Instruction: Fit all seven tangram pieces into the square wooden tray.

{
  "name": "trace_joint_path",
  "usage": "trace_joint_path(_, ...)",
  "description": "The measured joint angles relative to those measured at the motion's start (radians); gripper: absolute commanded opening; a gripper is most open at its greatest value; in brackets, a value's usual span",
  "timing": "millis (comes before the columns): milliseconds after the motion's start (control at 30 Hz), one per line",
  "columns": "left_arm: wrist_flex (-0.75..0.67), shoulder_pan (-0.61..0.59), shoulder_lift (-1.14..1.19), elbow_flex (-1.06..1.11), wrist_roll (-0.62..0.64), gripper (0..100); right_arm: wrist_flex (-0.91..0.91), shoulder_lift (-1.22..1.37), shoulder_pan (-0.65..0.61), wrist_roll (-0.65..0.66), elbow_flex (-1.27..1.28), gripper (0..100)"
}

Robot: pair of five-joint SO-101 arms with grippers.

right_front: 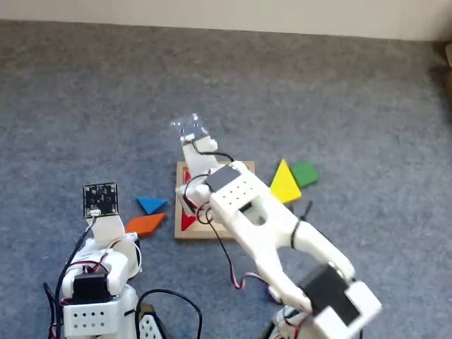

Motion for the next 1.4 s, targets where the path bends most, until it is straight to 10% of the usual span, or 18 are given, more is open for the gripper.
trace_joint_path(533, 0.000, 0.000, 0.000, 0.000, 0.000, 1, 0.193, -0.097, 0.325, -0.069, 0.003, 30.9)
trace_joint_path(1400, 0.000, 0.000, 0.000, 0.000, 0.000, 1, 0.192, 0.347, 0.496, -0.181, -0.144, 31.8)
